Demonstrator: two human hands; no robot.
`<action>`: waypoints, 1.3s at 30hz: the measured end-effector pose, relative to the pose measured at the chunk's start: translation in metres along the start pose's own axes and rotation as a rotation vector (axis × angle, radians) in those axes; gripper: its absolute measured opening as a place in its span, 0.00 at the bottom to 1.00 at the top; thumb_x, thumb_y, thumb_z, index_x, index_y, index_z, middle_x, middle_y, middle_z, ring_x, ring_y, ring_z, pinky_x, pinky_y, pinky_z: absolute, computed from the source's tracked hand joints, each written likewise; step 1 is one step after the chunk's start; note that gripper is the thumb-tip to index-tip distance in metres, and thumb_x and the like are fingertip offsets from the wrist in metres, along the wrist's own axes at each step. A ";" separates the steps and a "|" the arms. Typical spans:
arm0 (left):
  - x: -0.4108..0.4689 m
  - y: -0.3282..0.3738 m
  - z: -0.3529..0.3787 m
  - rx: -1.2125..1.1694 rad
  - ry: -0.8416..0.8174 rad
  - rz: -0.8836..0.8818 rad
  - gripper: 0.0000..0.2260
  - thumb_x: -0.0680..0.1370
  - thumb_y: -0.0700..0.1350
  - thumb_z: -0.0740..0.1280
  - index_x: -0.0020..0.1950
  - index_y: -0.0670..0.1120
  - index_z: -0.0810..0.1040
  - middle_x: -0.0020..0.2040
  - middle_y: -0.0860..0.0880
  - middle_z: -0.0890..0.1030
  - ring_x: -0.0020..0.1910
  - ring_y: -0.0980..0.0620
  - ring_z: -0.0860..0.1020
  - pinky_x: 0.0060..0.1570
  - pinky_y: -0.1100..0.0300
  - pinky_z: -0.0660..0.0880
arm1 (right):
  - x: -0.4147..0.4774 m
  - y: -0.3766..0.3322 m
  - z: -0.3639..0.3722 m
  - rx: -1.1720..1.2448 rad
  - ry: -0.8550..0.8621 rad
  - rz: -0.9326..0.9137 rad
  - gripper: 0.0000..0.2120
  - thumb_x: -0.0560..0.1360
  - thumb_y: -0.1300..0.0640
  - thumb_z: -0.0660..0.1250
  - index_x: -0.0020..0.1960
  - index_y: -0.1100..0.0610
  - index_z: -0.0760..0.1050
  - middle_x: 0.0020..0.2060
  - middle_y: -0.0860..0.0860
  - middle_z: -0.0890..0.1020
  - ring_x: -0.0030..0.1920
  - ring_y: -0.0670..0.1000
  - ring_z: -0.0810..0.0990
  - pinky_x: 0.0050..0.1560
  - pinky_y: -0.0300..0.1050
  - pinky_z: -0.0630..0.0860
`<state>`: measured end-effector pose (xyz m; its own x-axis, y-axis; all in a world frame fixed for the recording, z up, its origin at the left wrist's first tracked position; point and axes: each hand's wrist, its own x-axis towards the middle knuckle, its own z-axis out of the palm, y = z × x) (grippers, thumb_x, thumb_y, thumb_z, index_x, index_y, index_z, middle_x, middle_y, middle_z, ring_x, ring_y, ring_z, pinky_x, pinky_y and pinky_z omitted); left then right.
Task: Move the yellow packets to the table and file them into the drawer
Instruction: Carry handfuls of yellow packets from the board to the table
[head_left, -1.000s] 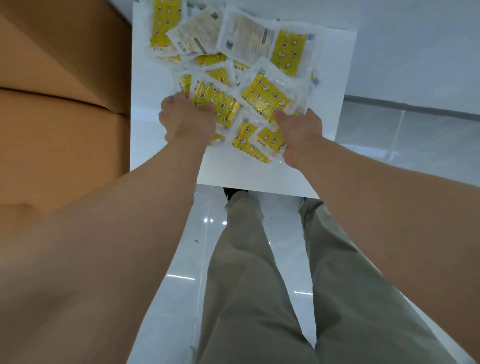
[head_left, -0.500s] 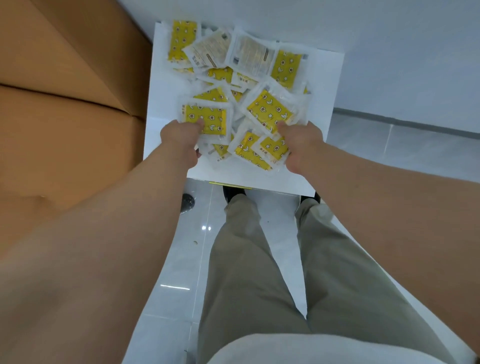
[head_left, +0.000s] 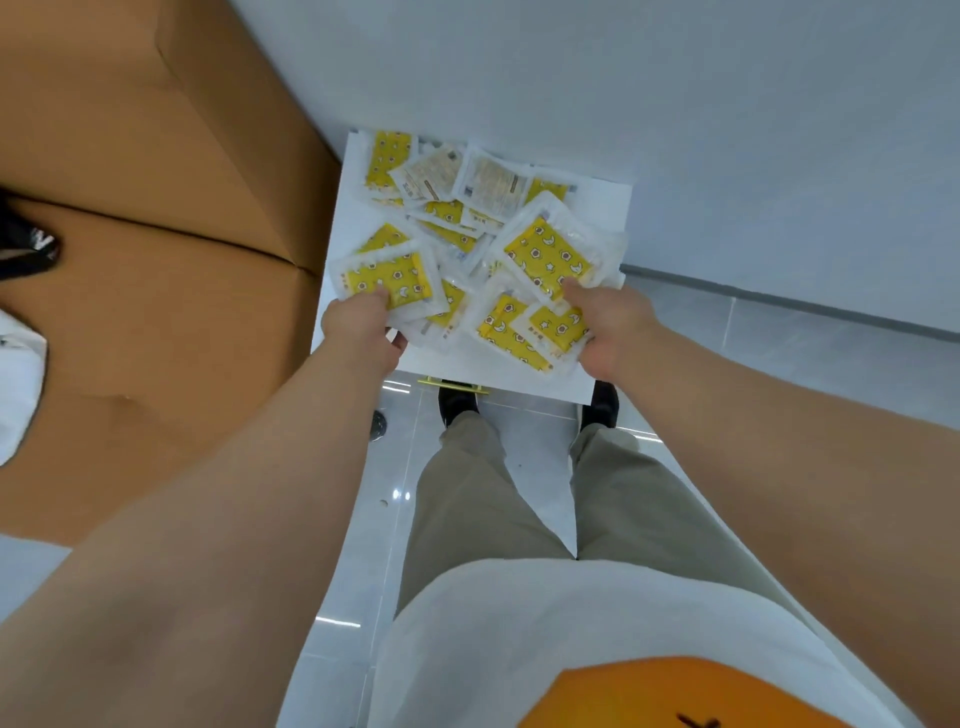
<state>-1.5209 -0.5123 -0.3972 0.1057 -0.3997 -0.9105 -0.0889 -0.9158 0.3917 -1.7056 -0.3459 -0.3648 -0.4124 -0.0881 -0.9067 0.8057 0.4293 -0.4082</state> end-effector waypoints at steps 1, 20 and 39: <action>-0.010 0.004 -0.002 -0.035 -0.024 0.006 0.13 0.80 0.42 0.70 0.64 0.49 0.77 0.57 0.46 0.83 0.53 0.47 0.82 0.45 0.44 0.82 | -0.008 -0.004 -0.003 0.019 -0.011 -0.004 0.16 0.74 0.59 0.78 0.61 0.55 0.80 0.49 0.55 0.87 0.46 0.57 0.87 0.48 0.65 0.83; -0.224 0.108 0.024 -0.032 -0.533 0.254 0.15 0.81 0.37 0.66 0.68 0.46 0.77 0.59 0.45 0.85 0.56 0.44 0.84 0.52 0.46 0.82 | -0.208 -0.095 -0.077 0.530 -0.147 -0.252 0.10 0.79 0.64 0.70 0.59 0.57 0.81 0.48 0.57 0.88 0.46 0.60 0.88 0.47 0.64 0.83; -0.417 -0.041 0.144 0.543 -0.929 0.326 0.13 0.80 0.37 0.67 0.65 0.46 0.78 0.57 0.45 0.85 0.54 0.45 0.84 0.52 0.45 0.80 | -0.317 0.025 -0.290 1.163 0.183 -0.419 0.11 0.78 0.63 0.71 0.60 0.57 0.80 0.48 0.57 0.88 0.47 0.61 0.88 0.51 0.69 0.81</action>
<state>-1.7043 -0.3029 -0.0529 -0.7603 -0.2249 -0.6094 -0.4212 -0.5434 0.7261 -1.6777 -0.0464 -0.0565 -0.7054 0.1406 -0.6947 0.4577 -0.6580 -0.5979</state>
